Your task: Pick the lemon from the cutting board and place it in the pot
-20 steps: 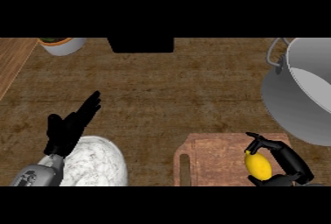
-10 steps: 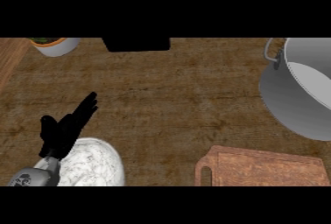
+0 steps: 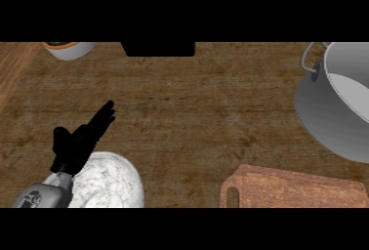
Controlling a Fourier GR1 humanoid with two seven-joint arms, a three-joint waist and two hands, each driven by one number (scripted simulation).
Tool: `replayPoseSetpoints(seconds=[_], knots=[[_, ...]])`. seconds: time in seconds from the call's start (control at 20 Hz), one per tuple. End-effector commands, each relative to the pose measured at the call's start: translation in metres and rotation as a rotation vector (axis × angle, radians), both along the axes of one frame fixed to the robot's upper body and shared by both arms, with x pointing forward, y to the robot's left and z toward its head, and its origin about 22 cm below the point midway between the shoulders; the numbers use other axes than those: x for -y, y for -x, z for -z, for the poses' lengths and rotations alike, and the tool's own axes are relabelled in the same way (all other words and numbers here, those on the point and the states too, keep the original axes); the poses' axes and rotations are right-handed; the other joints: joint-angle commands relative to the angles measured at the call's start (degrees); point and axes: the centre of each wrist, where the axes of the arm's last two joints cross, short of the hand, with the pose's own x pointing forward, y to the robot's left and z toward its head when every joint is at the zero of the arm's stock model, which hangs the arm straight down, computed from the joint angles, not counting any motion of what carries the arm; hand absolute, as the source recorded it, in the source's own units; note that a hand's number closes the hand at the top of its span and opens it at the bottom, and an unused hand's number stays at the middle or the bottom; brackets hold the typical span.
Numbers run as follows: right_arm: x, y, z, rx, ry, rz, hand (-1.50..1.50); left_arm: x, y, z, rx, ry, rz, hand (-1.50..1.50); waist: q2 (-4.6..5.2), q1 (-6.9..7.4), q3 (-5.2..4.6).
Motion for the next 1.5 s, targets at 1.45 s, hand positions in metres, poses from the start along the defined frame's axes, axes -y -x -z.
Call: replayPoseSetpoints(seconds=[1.45], knots=[[-0.066,-0.195,-0.118,-0.133,0.583,-0.149,1.50,0.015,0.002,0.028,-0.091,0.028,0.033,0.00,0.71,1.50,-0.95]])
